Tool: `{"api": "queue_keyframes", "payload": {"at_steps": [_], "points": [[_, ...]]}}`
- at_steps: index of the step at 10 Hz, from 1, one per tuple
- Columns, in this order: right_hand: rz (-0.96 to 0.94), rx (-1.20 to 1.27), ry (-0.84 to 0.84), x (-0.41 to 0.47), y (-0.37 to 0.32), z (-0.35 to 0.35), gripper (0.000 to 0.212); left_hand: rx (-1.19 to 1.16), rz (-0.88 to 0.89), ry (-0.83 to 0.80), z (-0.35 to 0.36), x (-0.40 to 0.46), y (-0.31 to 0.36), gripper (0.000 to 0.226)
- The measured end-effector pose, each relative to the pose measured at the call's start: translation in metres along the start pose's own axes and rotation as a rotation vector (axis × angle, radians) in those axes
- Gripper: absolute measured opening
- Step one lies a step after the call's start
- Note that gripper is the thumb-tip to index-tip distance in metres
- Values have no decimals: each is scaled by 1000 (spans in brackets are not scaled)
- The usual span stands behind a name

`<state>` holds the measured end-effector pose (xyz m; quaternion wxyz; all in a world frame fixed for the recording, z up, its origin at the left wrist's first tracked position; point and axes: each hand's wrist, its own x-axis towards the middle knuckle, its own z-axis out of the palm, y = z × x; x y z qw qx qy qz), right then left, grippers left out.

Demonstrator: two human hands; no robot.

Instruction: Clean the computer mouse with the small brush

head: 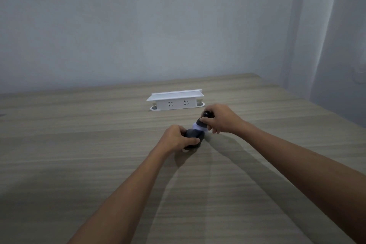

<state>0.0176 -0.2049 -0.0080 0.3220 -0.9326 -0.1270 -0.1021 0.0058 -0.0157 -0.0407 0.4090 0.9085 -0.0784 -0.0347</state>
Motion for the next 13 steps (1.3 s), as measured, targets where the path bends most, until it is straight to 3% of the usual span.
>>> {"api": "queue_keyframes", "payload": {"at_steps": [5, 7, 8, 9, 11, 12, 13], "points": [[5, 51, 265, -23, 26, -12, 15, 52, -77, 182, 14, -4, 8, 34], [-9, -212, 379, -46, 48, -9, 17, 27, -109, 278, 21, -13, 11, 38], [-8, -292, 393, -61, 58, -6, 20, 54, -97, 274, 23, -14, 13, 30], [-52, -384, 441, -75, 65, 2, 20, 110, -93, 273, 24, -13, 12, 46], [-82, -529, 326, -86, 74, 12, 32, 168, -55, 275, 23, -14, 8, 54], [-61, -560, 339, -89, 69, 12, 31, 158, -26, 293, 20, -16, 3, 72], [11, -517, 435, -92, 73, 2, 30, 91, 8, 372, 8, -18, -3, 77]]}}
